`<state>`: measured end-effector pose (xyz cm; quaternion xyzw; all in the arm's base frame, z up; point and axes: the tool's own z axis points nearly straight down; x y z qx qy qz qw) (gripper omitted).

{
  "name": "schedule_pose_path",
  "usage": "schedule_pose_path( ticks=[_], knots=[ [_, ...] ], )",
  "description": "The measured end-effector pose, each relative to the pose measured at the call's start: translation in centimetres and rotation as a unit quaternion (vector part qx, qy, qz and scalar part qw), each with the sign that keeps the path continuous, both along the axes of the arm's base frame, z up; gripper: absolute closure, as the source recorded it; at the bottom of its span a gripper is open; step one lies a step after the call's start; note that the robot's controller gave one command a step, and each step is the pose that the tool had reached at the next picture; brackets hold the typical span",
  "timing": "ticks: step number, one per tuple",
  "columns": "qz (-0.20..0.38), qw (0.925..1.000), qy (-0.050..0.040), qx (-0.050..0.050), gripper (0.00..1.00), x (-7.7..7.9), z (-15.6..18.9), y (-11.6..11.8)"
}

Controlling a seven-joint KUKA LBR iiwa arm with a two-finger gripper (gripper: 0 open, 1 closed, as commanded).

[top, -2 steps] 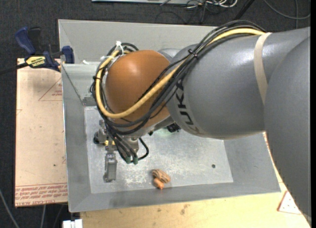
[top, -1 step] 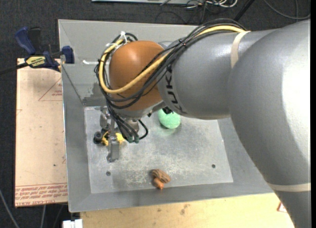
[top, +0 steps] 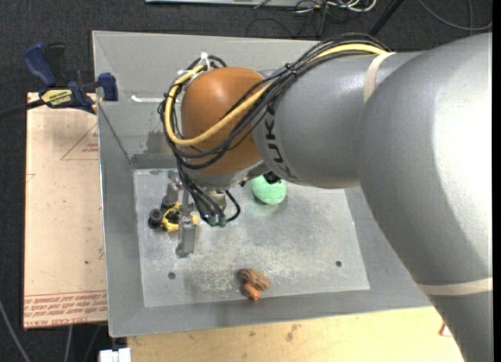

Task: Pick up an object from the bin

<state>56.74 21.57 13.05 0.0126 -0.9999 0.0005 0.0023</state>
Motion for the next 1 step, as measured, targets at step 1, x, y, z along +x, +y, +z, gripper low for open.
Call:
schedule_pose_path(
  ticks=[1],
  knots=[
    [0.125, 0.9921, -0.0039, 0.002, 1.00, 3.85, -5.02, -4.28]
  ],
)
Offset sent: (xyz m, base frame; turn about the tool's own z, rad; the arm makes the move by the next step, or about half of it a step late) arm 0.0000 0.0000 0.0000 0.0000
